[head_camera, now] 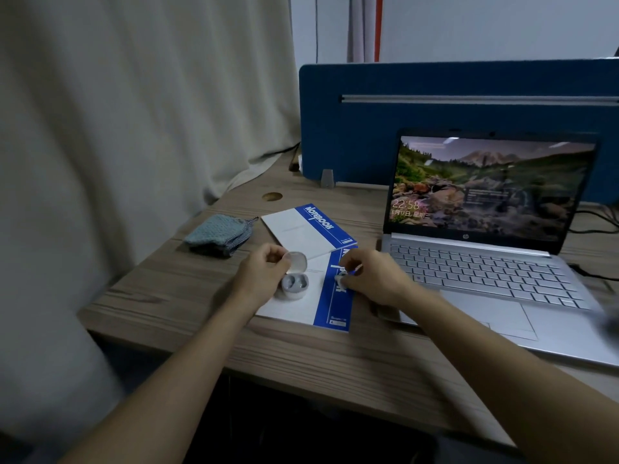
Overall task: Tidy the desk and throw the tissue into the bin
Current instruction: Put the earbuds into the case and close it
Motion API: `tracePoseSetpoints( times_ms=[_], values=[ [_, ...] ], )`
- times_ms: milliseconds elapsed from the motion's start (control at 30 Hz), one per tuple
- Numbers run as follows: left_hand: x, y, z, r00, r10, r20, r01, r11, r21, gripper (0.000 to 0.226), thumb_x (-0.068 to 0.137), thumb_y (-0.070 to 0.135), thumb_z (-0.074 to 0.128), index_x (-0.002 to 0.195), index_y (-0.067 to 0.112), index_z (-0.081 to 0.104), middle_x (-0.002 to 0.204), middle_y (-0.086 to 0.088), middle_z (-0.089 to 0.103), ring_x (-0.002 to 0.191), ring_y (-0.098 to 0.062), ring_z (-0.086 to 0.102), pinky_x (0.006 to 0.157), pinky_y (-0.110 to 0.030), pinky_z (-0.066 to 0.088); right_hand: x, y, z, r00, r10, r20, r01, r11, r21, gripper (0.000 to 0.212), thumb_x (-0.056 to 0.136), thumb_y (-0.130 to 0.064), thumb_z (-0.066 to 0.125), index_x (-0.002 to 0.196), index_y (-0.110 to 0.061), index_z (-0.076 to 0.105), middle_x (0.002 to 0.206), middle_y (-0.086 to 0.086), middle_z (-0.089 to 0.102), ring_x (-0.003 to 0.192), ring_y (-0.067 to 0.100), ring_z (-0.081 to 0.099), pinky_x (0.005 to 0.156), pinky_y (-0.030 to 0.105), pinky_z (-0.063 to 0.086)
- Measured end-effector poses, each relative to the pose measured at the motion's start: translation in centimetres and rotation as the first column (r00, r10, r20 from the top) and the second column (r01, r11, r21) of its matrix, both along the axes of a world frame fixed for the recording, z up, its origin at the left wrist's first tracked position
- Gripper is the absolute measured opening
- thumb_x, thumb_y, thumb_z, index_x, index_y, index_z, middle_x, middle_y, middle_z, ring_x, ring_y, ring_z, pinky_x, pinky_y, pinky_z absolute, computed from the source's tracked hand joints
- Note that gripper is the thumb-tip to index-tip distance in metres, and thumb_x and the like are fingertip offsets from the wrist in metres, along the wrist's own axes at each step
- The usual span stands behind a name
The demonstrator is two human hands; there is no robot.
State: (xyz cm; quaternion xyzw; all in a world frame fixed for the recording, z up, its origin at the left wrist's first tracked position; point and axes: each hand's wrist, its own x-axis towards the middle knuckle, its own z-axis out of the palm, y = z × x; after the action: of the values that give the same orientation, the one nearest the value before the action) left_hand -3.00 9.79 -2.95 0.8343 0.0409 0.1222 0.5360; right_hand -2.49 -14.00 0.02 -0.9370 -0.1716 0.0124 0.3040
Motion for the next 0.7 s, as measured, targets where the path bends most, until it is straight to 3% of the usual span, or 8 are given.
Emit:
tracePoseSetpoints(
  times_ms=[100,200,367,500,700],
  values=[
    [-0.2,0.5,-0.1,0.999,-0.044,-0.004,0.044,0.999,0.009,0.01,0.087,0.035,0.07,0.092,0.027,0.067,0.094,0.007,0.071,0.092,-0.016,0.067,0.083,-0.04,0.055,0.0,0.5,-0.2,1.0,0.02,-0.011,-0.021,0.999,-0.037,0.031,0.088,-0.032,0.067,0.116,-0.021,0.06,0.111,-0.002,0.063,0.095,0.012,0.059,0.074,0.026,0.053],
    [-0.3,1.0,0.0,0.998,-0.066,-0.005,0.065,0.993,-0.095,0.014,0.086,0.033,0.071,0.094,0.023,0.067,0.097,-0.001,0.07,0.091,-0.02,0.068,0.083,-0.042,0.058,0.0,1.0,0.0,1.0,0.002,-0.024,-0.003,0.998,-0.057,0.032,0.089,-0.03,0.066,0.119,-0.018,0.059,0.113,0.0,0.064,0.098,0.014,0.059,0.074,0.027,0.054],
    [-0.4,1.9,-0.4,0.996,-0.091,-0.005,0.088,0.976,-0.197,0.019,0.09,0.034,0.065,0.097,0.017,0.066,0.107,-0.015,0.068,0.081,-0.014,0.067,0.079,-0.034,0.058,-0.5,1.5,0.4,0.996,0.089,0.005,-0.088,0.995,-0.046,0.02,0.092,-0.023,0.063,0.11,-0.015,0.061,0.115,0.001,0.063,0.102,0.014,0.057,0.075,0.027,0.054],
    [-0.8,2.3,-0.3,0.994,-0.104,-0.03,0.097,0.982,-0.162,0.044,0.072,0.061,0.059,0.096,0.024,0.066,0.1,-0.005,0.072,0.081,-0.008,0.07,0.088,-0.044,0.058,-1.2,2.2,0.9,0.984,0.181,0.008,-0.18,0.984,-0.012,0.01,0.093,-0.02,0.061,0.104,-0.02,0.061,0.115,-0.002,0.059,0.103,0.012,0.056,0.068,0.016,0.048],
    [-1.2,2.2,-0.1,0.992,-0.128,-0.022,0.124,0.984,-0.126,0.036,0.074,0.059,0.057,0.093,0.029,0.067,0.097,0.003,0.071,0.092,-0.021,0.07,0.091,-0.048,0.056,-1.6,3.6,1.5,0.973,0.22,0.063,-0.223,0.974,0.048,0.012,0.093,-0.016,0.06,0.098,-0.027,0.061,0.113,-0.004,0.056,0.102,0.015,0.058,0.084,0.032,0.054]
  ],
)
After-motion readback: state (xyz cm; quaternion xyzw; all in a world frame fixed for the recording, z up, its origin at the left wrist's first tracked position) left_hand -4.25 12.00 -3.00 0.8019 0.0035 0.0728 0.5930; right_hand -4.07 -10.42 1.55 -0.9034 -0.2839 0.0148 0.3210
